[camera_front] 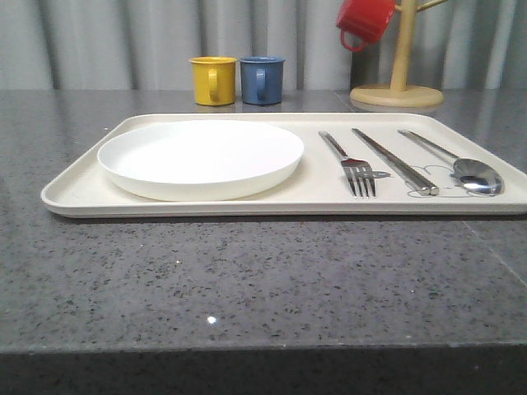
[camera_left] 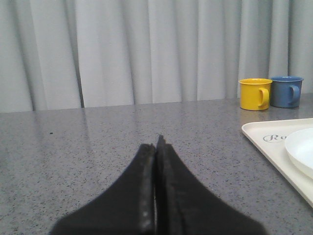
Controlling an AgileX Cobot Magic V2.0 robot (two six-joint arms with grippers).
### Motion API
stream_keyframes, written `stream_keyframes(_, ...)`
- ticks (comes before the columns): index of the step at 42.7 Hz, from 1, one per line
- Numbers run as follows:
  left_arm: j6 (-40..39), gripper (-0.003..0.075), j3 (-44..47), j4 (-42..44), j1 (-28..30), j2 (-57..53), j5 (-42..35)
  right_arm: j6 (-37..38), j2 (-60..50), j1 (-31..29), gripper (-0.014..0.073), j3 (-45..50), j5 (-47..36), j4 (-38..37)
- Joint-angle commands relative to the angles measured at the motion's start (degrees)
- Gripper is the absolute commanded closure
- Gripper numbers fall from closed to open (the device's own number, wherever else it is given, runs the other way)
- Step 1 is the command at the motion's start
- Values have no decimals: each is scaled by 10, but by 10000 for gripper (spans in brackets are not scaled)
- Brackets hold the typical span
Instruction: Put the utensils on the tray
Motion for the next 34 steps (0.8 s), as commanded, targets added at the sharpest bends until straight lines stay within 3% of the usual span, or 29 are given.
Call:
stream_keyframes(1,-2,741,2,-5,-2,-12,-42,-4,-22,-8,660,39,-100,-5)
stream_keyframes(9,-2,741,2,-5,-2,-12,-42,-4,-51,-8,660,118,-208,-4)
stream_keyframes(34,-2,741,2,-5,-2,-12,-42,-4,-50,5,660,116,-223,-4)
